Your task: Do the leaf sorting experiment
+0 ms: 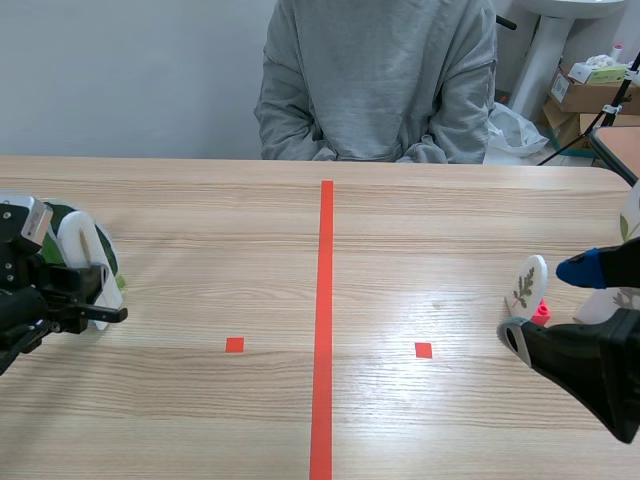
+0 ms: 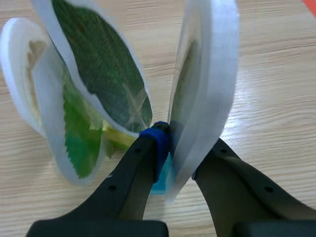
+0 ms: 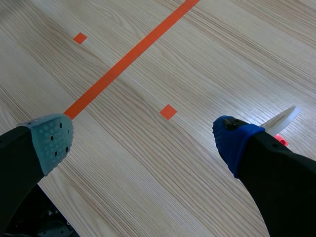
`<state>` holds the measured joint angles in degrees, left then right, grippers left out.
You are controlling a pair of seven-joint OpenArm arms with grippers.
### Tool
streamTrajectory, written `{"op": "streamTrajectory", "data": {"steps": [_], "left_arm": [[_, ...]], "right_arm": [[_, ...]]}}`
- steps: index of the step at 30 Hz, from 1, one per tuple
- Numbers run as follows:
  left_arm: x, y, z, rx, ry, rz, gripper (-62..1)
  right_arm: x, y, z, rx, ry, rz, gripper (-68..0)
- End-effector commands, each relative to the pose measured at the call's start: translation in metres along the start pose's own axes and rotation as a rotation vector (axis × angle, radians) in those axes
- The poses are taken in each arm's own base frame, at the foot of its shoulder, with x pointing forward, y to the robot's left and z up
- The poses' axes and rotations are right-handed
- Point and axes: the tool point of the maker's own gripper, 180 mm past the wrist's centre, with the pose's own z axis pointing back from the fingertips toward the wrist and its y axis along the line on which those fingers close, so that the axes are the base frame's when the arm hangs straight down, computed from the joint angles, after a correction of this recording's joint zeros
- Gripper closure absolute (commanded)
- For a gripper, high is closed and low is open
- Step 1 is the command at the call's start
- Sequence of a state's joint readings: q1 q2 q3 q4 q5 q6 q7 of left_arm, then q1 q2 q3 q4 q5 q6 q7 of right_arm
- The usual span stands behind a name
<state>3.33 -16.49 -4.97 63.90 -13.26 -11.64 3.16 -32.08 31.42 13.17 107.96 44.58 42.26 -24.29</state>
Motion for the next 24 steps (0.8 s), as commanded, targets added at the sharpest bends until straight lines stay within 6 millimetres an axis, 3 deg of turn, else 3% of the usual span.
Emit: {"op": "streamTrajectory", "data": {"steps": [1, 14, 19, 24], "left_arm": [[0.0074, 0.0051, 0.0001, 0.015, -0.029, -0.002, -4.0], [-0.0002, 0.0073, 0.0003, 0.022, -0.018, -0.007, -5.1], [-0.0003, 0.0073, 0.0003, 0.022, -0.018, -0.011, -19.3], [-0.0001, 0.0073, 0.0003, 0.022, -0.019, -0.010, -28.6]], "right_arm": [[0.0119, 0.0003, 0.0005, 0.008, -0.037, 0.019, -57.8], [0.0120, 0.0004, 0.0005, 0.008, -0.037, 0.019, -57.8], [0.0120, 0.0004, 0.0005, 0.008, -0.037, 0.019, -57.8], [0.0120, 0.0004, 0.0005, 0.008, -0.037, 0.019, -57.8]]}}
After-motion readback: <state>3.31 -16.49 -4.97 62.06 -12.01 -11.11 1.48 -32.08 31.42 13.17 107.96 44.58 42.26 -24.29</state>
